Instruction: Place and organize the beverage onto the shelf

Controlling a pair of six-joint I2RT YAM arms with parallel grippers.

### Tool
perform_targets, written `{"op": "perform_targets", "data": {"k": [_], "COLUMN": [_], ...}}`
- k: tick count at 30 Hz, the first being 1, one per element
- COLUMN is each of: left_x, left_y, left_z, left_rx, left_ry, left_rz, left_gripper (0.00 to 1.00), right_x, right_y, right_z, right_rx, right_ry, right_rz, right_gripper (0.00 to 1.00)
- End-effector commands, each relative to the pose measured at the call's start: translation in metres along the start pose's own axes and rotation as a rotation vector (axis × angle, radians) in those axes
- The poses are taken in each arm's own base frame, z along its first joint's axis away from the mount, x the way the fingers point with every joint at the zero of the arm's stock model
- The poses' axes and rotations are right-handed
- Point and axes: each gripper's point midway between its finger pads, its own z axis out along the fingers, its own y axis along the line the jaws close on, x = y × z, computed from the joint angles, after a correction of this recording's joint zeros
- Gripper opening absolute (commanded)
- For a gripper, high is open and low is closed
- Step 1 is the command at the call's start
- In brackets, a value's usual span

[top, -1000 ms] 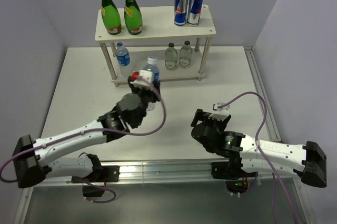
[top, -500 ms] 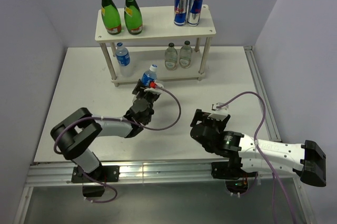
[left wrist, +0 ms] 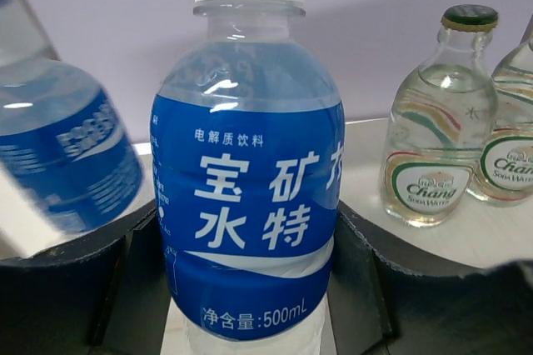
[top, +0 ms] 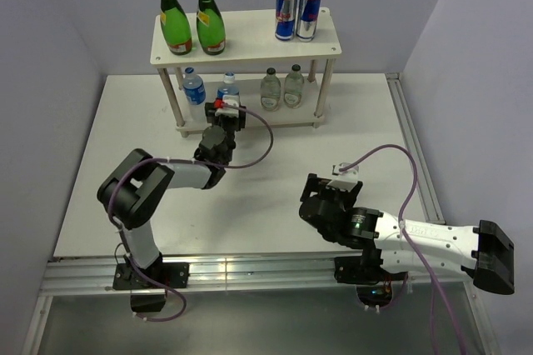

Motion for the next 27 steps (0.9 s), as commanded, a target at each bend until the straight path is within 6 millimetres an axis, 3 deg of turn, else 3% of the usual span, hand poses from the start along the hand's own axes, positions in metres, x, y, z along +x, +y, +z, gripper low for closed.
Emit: {"op": "perform_targets", "data": {"k": [1, 14, 21, 27], "left_x": [-0.178, -0.155, -0.133, -0.106], "left_y": [0.031, 0.017, 0.019, 0.037], "left_z": [-0.003, 0.060, 0.077, 0.085], "left_rx": [0.000, 0.027, -0.017, -0.101], "left_ry": [-0.686, -0.743, -0.724, -0.673], "left_rz": [-0.473, -0.484, -0.412, -0.380], "left_gripper": [0.00, 0.00, 0.00, 0.02], "right_x": [-0.015, -0.015, -0.017, -0.017], "right_y": [0.010, 0.012, 0.009, 0.009], "right_z": [-0.001, -0.002, -0.003, -0.003], "right_rx": [-0.013, -0.025, -0.045, -0.042], "right_ry": [-0.031, -0.031, -0.040, -0.039], "right_rz": [0.048, 0.055, 0.091, 0.092], "right_gripper": [0.99, 0.99, 0.99, 0.99]}}
